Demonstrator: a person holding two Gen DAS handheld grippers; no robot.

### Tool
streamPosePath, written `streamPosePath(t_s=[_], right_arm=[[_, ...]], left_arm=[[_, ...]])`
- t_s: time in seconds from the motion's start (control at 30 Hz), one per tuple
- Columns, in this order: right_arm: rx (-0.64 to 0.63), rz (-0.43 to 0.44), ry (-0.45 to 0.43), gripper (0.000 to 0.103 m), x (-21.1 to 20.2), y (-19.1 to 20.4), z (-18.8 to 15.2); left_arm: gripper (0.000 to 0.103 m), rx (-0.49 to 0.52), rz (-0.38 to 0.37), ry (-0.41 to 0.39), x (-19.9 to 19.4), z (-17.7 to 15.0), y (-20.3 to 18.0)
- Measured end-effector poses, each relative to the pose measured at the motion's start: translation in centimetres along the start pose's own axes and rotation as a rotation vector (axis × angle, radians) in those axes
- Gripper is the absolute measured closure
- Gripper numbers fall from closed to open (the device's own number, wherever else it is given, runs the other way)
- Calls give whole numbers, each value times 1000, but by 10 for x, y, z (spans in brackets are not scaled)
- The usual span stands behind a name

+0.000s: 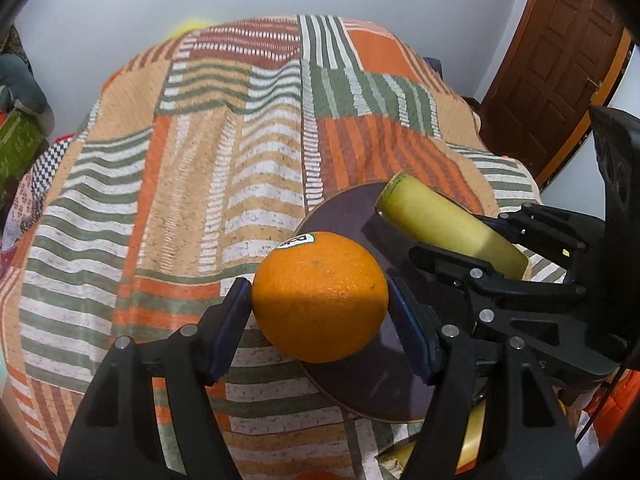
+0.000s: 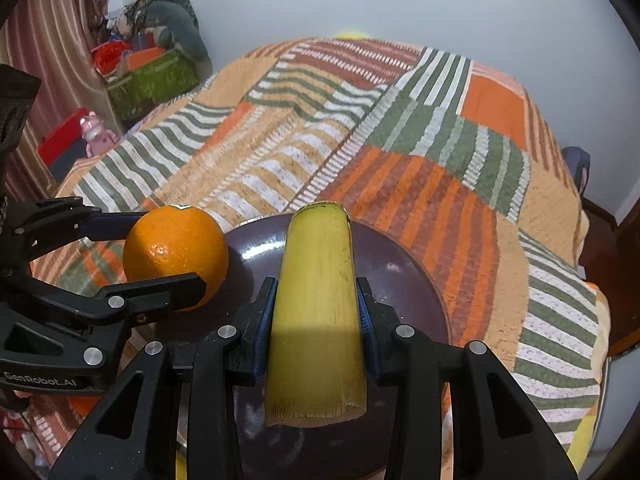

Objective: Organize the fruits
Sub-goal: 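Lower the squash onto the purple plate with the right gripper while the left gripper places the orange there, then move the left gripper to the yellow corn cob while the right gripper approaches another large orange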

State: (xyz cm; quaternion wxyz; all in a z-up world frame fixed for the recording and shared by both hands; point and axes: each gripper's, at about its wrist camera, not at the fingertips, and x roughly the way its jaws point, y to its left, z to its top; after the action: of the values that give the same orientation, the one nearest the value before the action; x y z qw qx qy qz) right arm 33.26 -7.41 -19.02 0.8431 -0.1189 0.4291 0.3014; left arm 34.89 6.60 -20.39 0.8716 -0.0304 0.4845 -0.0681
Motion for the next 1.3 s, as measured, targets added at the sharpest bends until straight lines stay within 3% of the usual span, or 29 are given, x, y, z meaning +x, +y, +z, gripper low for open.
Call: streamPosePath(t_s=[0.53, 0.93, 1.07, 1.3], right_arm=[[-46, 35, 110, 69, 26, -4, -4], [-17, -4, 19, 66, -21, -10, -8], [-19, -48, -29, 56, -47, -10, -20], [0, -82, -59, 54, -82, -7, -48]], left_arm=[[34, 36, -15, 26, 12, 6, -5], [34, 20, 14, -49, -38, -3, -4], [34, 14, 11, -67, -60, -16, -4], [32, 19, 5, -99, -96, -45, -12]])
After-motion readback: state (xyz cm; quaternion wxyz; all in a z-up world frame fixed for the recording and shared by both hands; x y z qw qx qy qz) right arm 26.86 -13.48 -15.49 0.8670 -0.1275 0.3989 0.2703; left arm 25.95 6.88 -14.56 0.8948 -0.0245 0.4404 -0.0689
